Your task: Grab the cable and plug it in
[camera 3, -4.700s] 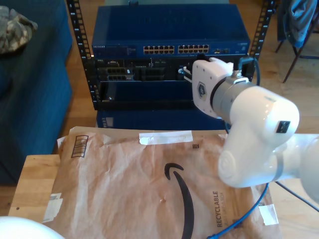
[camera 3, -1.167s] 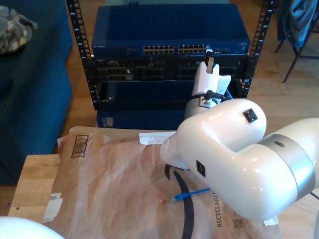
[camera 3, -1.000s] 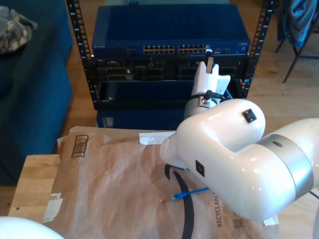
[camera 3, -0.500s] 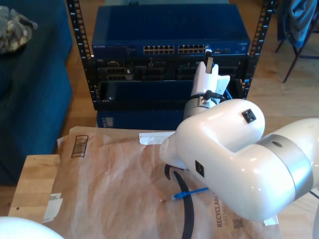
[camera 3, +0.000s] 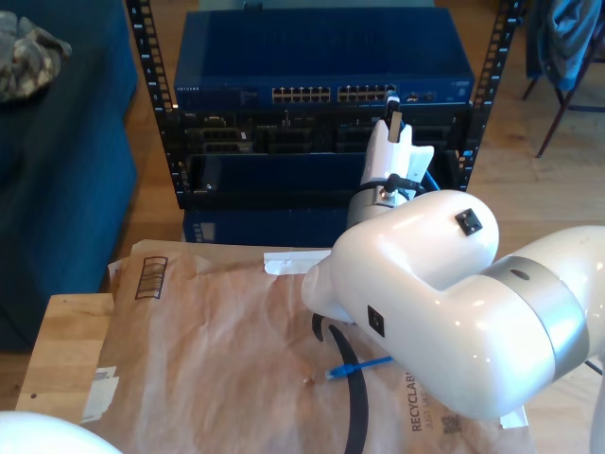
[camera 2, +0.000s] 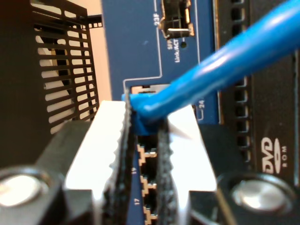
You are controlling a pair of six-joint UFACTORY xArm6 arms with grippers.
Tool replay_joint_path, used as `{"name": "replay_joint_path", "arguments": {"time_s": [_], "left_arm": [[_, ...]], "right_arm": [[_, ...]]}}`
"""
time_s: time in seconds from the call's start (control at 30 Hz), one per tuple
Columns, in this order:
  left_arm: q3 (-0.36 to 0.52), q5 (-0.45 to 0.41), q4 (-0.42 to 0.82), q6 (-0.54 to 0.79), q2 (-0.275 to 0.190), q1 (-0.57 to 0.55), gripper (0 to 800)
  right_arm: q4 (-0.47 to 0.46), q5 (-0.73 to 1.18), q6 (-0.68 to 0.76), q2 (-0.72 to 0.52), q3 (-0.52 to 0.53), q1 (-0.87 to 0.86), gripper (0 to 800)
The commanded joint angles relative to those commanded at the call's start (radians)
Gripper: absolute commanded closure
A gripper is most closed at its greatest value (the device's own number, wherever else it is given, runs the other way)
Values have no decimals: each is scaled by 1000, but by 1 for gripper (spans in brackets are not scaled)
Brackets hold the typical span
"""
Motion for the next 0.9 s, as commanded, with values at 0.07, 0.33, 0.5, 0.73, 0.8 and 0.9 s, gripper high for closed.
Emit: {"name": "replay_joint_path", "arguments": {"time_s": [0.07,0.33,0.5,0.73,0.8,0.9], "left_arm": [[0,0,0,0,0,2,0],[0,0,0,2,0,0,0],[0,0,0,2,0,2,0],[0,0,0,2,0,0,0],[0,0,0,2,0,0,0],[0,0,0,2,0,0,0]], "right_arm": [[0,0,0,0,-2,0,800],[-3,3,-2,20,-52,-2,800],[-3,3,-2,31,-51,-3,800],[-3,5,0,31,-54,-17,800],[-3,5,0,31,-52,-17,800],[-3,5,0,29,-52,-17,800]]}}
